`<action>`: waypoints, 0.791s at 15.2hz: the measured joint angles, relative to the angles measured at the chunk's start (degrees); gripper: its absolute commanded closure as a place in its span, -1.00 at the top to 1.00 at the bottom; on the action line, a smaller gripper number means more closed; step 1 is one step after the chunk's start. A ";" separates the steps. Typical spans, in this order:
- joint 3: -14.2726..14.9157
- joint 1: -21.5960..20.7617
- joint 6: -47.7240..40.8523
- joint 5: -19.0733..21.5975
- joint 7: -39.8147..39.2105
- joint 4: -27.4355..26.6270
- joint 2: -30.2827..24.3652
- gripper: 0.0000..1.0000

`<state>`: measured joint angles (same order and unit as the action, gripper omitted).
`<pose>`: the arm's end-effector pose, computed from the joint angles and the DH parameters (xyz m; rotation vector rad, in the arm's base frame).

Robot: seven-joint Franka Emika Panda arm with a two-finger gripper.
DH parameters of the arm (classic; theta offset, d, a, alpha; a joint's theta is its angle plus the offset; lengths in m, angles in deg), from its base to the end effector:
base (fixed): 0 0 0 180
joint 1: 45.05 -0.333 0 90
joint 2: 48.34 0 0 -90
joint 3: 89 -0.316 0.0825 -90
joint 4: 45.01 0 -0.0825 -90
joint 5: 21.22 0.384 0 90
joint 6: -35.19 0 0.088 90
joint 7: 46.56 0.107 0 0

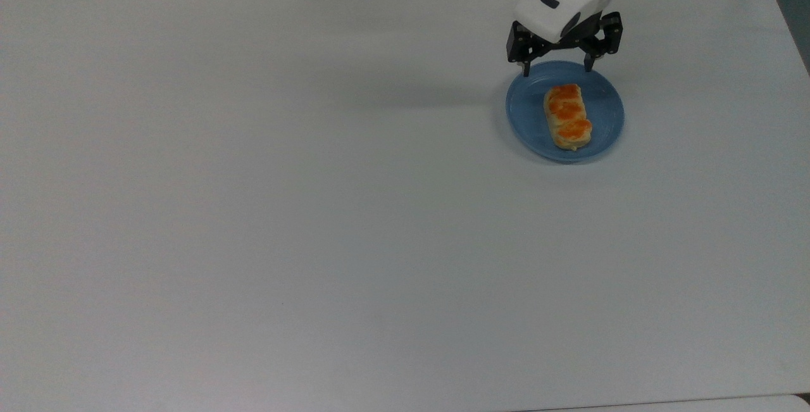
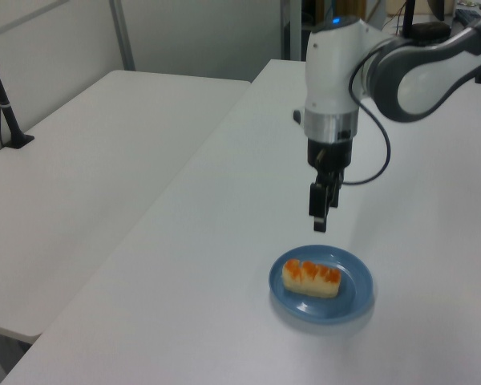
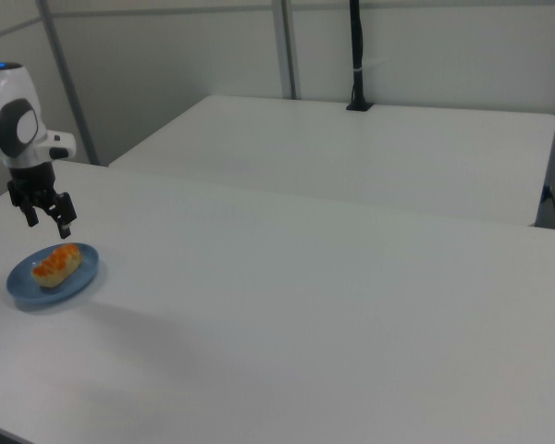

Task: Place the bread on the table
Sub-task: 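Move the open gripper over the bread roll on the blue plate, then lower the gripper and close it around the bread roll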

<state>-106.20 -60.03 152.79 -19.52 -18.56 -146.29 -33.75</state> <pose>0.5401 0.3266 0.4272 -3.0327 -0.0744 0.0229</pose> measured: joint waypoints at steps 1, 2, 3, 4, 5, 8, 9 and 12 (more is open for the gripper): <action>-0.01 -0.73 1.26 0.00 0.54 0.02 1.01 0.97; -0.02 -1.41 2.51 0.00 1.36 0.02 1.99 0.97; -0.04 -2.09 3.72 -0.02 2.50 0.02 2.95 0.98; -0.04 -2.75 4.86 -0.20 3.43 0.03 3.85 1.00; -0.04 -3.36 5.69 -0.58 4.45 0.05 4.67 1.00; -0.04 -4.43 6.97 -1.36 5.57 0.07 6.56 1.00; -0.04 -4.60 6.99 -1.83 5.70 0.09 6.89 1.00; -0.04 -4.71 6.99 -3.17 6.07 0.09 7.63 1.00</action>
<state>-106.24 -64.74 159.79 -22.69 -12.50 -146.20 -26.12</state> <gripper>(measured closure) 0.000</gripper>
